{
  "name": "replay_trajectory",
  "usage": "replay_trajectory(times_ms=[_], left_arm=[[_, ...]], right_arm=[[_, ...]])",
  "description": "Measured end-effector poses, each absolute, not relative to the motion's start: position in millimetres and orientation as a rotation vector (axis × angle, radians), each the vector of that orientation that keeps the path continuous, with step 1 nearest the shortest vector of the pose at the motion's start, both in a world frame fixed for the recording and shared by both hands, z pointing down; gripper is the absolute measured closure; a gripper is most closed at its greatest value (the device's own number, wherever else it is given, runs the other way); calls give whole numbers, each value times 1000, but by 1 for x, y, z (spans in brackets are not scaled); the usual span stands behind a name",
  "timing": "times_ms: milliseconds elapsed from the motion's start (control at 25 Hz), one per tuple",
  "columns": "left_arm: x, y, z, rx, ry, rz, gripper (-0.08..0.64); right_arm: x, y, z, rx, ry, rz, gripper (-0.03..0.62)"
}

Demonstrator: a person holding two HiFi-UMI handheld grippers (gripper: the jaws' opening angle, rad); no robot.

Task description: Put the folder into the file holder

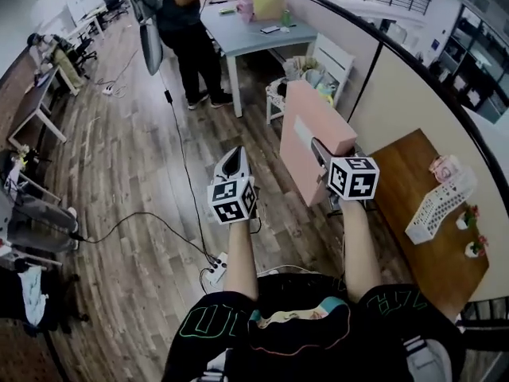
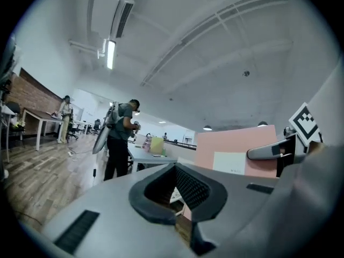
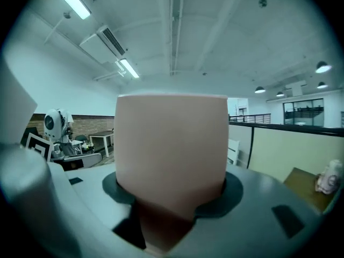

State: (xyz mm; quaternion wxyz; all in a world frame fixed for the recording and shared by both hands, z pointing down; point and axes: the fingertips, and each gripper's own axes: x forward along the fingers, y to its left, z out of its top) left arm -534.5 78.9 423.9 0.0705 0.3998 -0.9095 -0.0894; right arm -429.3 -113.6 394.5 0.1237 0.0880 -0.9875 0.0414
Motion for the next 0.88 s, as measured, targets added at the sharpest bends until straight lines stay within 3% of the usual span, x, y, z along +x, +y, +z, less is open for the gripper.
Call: replay_trajectory(times_ms=[320,880], left_arm=[[-487,-43,425,1590,-2516,-223,563],[-312,-201,409,2169,-2046,-138,563]], right_arm=[[-335,-203,387,694,-2837,171,318],[-105,-278,352,1411,-2676,222,318]])
